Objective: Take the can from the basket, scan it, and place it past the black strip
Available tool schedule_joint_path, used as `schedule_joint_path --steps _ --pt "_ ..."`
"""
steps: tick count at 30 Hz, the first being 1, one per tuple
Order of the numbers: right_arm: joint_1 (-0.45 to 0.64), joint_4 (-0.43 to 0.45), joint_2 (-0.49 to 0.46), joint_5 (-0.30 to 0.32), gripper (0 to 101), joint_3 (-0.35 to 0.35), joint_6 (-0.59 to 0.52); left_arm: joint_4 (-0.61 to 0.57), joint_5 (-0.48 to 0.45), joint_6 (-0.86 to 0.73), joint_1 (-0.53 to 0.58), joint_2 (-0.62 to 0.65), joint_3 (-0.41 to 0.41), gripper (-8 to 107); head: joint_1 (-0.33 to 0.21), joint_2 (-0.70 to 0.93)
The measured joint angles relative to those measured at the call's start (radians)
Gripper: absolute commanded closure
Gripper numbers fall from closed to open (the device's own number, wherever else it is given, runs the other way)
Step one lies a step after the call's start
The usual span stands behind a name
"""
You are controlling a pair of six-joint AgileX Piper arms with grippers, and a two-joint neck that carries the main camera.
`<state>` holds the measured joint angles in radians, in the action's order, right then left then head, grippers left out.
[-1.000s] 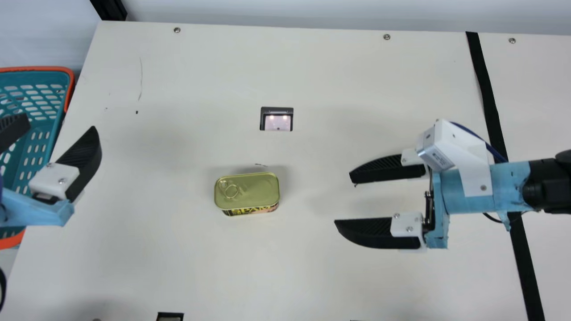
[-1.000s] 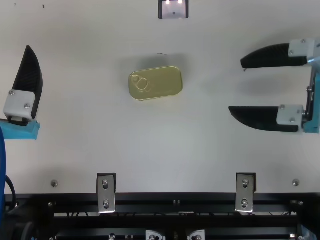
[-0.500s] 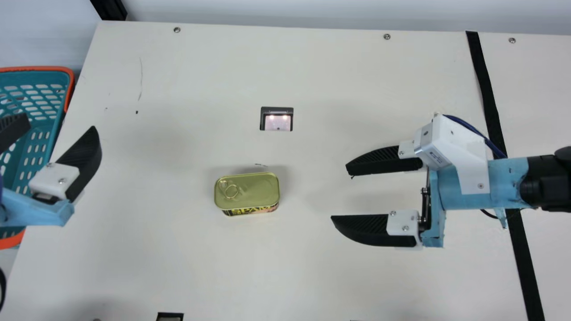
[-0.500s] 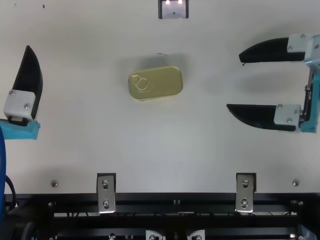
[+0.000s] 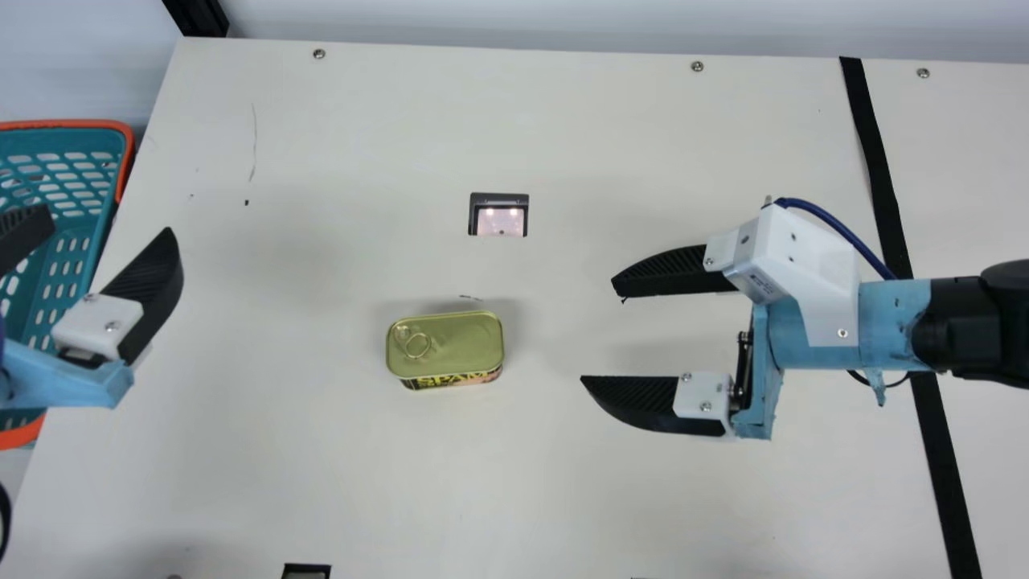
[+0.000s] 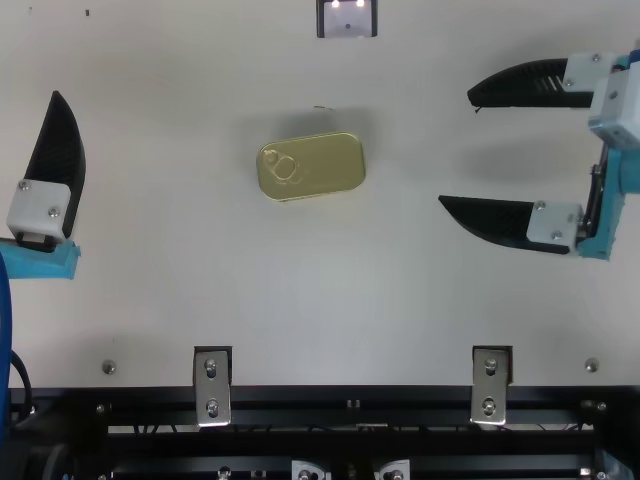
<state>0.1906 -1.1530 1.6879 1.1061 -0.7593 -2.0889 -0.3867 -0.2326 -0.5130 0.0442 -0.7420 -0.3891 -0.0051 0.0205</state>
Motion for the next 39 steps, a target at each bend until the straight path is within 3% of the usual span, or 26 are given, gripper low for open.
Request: schedule_joint_path --steps 13,26,30,39 --pt "-0.064 0.015 0.008 -0.086 0 0.002 -0.006 0.0 0.0 0.0 0.0 0.0 0.0 9 0.0 0.0" --pt "-0.07 0.022 0.002 -0.085 0 -0.005 -0.004 0.0 0.0 0.0 0.0 0.0 0.0 9 0.0 0.0" --pt "-0.085 0.046 -0.031 -0.072 0 -0.033 0.058 0.0 0.0 0.0 0.0 0.0 0.0 9 0.0 0.0" --pt "-0.198 0.211 -0.144 -0.072 0 -0.149 0.275 0.0 0.0 0.0 0.0 0.0 0.0 9 0.0 0.0"
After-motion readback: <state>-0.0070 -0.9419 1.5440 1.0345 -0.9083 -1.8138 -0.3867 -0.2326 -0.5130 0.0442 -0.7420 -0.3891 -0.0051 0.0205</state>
